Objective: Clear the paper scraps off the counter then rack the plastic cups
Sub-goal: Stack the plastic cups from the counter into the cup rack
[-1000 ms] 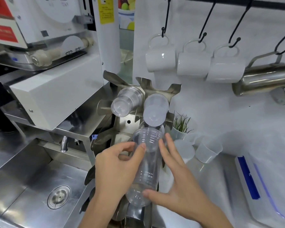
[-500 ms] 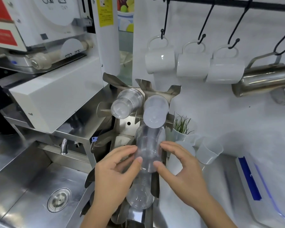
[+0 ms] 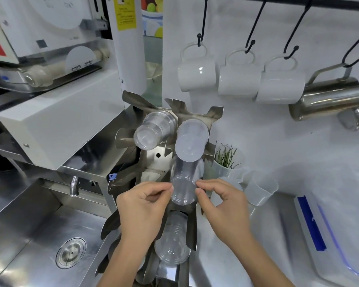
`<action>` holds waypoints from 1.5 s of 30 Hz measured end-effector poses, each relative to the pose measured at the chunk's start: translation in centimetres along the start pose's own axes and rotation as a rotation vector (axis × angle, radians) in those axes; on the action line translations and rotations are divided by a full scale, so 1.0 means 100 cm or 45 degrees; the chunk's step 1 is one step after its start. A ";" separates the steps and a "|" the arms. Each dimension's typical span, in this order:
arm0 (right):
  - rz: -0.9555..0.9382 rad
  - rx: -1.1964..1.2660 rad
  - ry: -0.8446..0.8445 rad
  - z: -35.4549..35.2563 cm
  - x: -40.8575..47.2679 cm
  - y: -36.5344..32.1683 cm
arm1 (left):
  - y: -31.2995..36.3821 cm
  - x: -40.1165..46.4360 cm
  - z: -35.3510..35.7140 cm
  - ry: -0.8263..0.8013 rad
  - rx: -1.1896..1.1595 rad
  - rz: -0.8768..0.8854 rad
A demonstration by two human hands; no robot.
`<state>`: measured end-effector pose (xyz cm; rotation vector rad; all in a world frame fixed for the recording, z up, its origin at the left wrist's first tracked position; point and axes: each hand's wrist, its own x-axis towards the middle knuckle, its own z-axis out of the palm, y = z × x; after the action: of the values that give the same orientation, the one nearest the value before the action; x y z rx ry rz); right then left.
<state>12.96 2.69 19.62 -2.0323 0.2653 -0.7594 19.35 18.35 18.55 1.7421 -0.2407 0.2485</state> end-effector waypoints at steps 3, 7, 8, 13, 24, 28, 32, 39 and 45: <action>0.005 0.023 0.011 0.002 -0.002 0.001 | -0.001 -0.001 0.000 0.029 -0.010 0.006; 0.025 0.060 -0.005 0.003 -0.003 0.002 | -0.001 -0.004 -0.001 0.049 -0.013 0.026; 0.021 0.057 -0.018 0.002 -0.003 0.002 | -0.002 -0.005 -0.001 0.054 -0.007 0.036; -0.049 0.036 -0.029 -0.013 -0.015 0.006 | -0.003 -0.021 -0.002 0.065 0.045 0.163; 0.209 -0.153 -0.005 -0.083 -0.046 0.051 | 0.033 -0.084 0.037 -0.270 -0.141 0.502; 0.306 -0.111 -0.050 -0.097 -0.045 0.071 | 0.032 -0.094 0.066 -0.491 -0.268 0.262; 0.365 -0.129 -0.143 -0.104 -0.036 0.094 | 0.016 -0.096 0.091 -0.522 -0.215 -0.062; 0.442 -0.067 -0.329 -0.104 -0.016 0.130 | -0.008 -0.085 0.134 -0.429 -0.087 -0.288; 0.487 -0.002 -0.480 -0.093 0.003 0.159 | -0.032 -0.079 0.164 -0.365 0.048 -0.420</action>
<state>9.20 -12.71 10.25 -1.9972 0.4179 -0.1354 13.31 3.01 10.21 1.8215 -0.1520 -0.2393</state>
